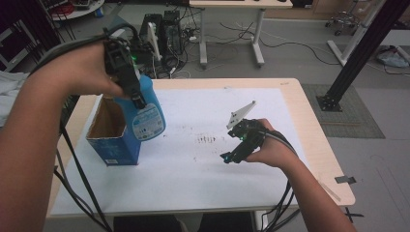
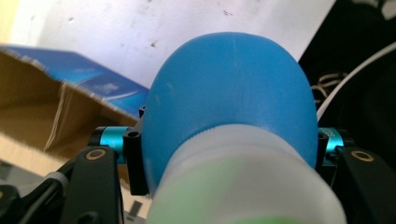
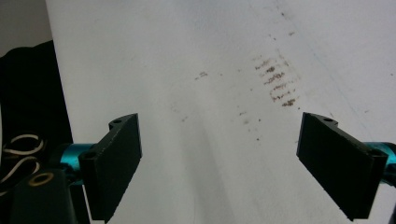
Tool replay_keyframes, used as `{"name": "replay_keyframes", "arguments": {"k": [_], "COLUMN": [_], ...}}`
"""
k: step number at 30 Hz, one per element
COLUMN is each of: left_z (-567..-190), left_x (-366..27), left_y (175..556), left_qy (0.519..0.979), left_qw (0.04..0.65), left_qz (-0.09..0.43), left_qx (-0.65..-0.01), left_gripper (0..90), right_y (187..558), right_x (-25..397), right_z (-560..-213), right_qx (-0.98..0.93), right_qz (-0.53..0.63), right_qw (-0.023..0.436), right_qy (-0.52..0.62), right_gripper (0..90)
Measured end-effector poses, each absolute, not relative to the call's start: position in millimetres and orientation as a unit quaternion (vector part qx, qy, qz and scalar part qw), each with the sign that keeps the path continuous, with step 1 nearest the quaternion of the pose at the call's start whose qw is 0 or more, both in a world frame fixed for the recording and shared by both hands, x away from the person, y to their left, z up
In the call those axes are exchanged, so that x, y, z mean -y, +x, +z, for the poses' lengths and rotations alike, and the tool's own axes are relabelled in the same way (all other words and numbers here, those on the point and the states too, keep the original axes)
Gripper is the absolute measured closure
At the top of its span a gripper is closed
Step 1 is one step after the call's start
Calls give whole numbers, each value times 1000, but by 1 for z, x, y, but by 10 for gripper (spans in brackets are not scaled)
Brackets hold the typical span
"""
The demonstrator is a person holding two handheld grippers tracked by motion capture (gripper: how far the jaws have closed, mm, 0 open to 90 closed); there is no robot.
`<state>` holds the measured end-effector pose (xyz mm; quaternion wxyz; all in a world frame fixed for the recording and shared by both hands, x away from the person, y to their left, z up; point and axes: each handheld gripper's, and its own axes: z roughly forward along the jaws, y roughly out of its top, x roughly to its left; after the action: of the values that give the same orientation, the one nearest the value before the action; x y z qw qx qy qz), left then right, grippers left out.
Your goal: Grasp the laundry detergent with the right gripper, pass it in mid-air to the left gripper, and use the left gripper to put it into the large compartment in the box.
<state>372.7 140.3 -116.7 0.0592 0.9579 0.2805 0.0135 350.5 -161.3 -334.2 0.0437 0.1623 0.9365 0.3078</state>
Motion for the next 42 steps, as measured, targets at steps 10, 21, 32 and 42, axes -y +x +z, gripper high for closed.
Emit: {"name": "replay_keyframes", "arguments": {"k": [10, 21, 32, 42], "left_z": [-96, -103, -127, -165], "left_x": [-180, -221, -242, -251], "left_y": [385, 400, 411, 420], "left_qy": [923, 897, 891, 902], "left_qw": [76, 62, 60, 43], "left_qz": [21, 36, 37, 34], "left_qx": [-376, -435, -449, -429], "left_gripper": [384, 383, 383, 381], "right_y": [349, 352, 354, 354], "right_x": [161, 156, 153, 148], "right_z": [-328, -334, -338, -340], "right_qx": [-941, -943, -946, -947], "right_qz": [297, 289, 280, 274], "right_qw": [62, 61, 50, 50], "right_qy": [153, 152, 157, 158], "right_gripper": [133, 133, 132, 133]}}
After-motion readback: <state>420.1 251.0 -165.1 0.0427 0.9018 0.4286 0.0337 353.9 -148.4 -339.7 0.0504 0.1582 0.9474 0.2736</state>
